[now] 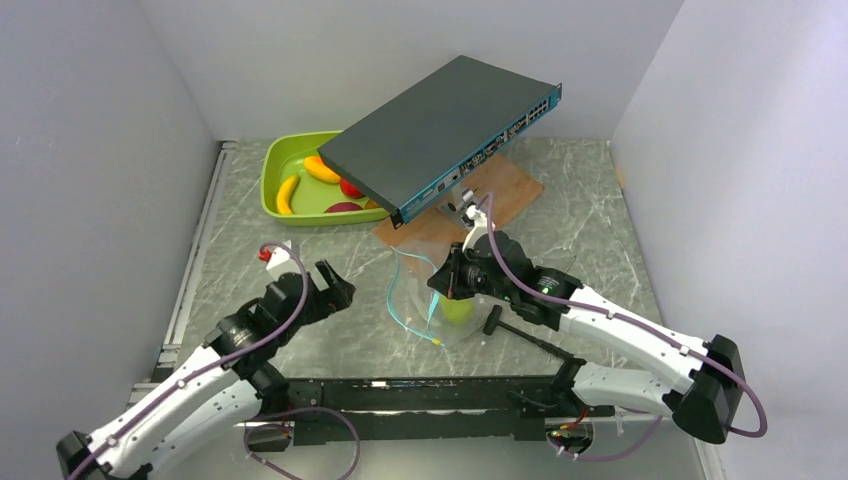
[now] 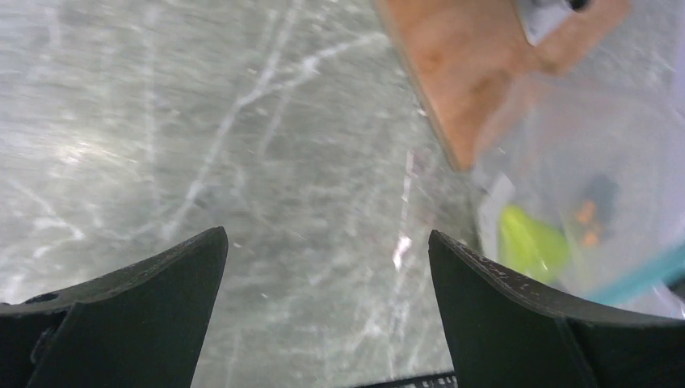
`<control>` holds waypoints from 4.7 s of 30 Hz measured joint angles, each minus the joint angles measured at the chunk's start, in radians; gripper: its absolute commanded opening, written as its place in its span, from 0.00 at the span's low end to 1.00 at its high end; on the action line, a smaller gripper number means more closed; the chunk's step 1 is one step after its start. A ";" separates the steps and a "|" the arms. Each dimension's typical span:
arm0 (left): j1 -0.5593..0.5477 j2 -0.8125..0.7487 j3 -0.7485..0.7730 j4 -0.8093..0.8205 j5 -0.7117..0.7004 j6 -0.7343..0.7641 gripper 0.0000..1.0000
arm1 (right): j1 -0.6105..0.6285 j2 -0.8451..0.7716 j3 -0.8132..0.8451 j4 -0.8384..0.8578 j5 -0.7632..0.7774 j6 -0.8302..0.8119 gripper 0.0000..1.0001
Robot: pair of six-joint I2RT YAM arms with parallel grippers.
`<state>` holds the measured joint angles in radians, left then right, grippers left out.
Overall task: Place the food in the zip-top bag and seal the zipper
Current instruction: Pick up the fake fruit from the bin, then place the fake fruit in the zipper food storage bag.
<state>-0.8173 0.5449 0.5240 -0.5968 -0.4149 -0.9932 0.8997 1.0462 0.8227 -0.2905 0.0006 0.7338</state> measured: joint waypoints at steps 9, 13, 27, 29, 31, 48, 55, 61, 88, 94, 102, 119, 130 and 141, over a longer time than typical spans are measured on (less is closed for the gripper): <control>0.647 0.164 0.061 0.088 0.333 0.213 1.00 | 0.000 0.020 0.000 -0.001 0.003 -0.010 0.00; 0.944 0.360 0.205 0.175 0.529 0.251 0.98 | -0.002 0.020 0.000 -0.001 0.009 -0.019 0.00; 1.059 1.165 0.956 0.235 0.755 0.407 1.00 | -0.024 0.023 0.000 -0.002 0.016 -0.054 0.00; 1.061 1.242 1.008 0.235 0.763 0.422 1.00 | -0.029 0.029 0.000 0.000 0.016 -0.055 0.00; 1.061 1.318 1.062 0.230 0.769 0.436 1.00 | -0.035 0.037 0.000 0.000 0.015 -0.057 0.00; 0.960 1.654 1.198 0.445 0.840 0.145 0.92 | -0.069 0.100 0.000 0.009 -0.027 -0.063 0.00; 0.871 1.632 0.966 0.638 0.635 -0.205 0.95 | -0.074 0.100 0.000 0.008 -0.026 -0.064 0.00; 0.810 1.633 1.025 0.672 0.494 -0.298 0.87 | -0.074 0.100 0.000 0.007 -0.025 -0.070 0.00; 0.795 1.598 1.104 0.446 0.249 -0.143 0.42 | -0.071 0.120 0.032 -0.006 0.016 -0.096 0.00; 0.871 1.269 1.022 0.346 0.231 0.013 0.34 | -0.071 0.137 0.035 -0.008 0.018 -0.097 0.00; 0.909 0.717 0.763 0.243 0.245 0.257 0.43 | -0.071 0.161 0.060 -0.015 0.005 -0.097 0.00; 0.742 -0.157 0.039 0.107 0.842 0.311 0.44 | -0.072 0.160 0.060 -0.016 -0.087 -0.068 0.00; 0.352 -0.172 -0.100 0.436 0.943 0.184 0.45 | -0.072 0.111 0.059 0.000 -0.107 -0.042 0.00; 0.166 0.235 -0.147 0.818 0.941 0.006 0.45 | -0.072 0.090 0.026 0.047 -0.160 -0.070 0.00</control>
<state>-0.6514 0.7803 0.3771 0.2214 0.5262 -0.9871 0.8280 1.1366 0.8486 -0.2432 -0.1593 0.6636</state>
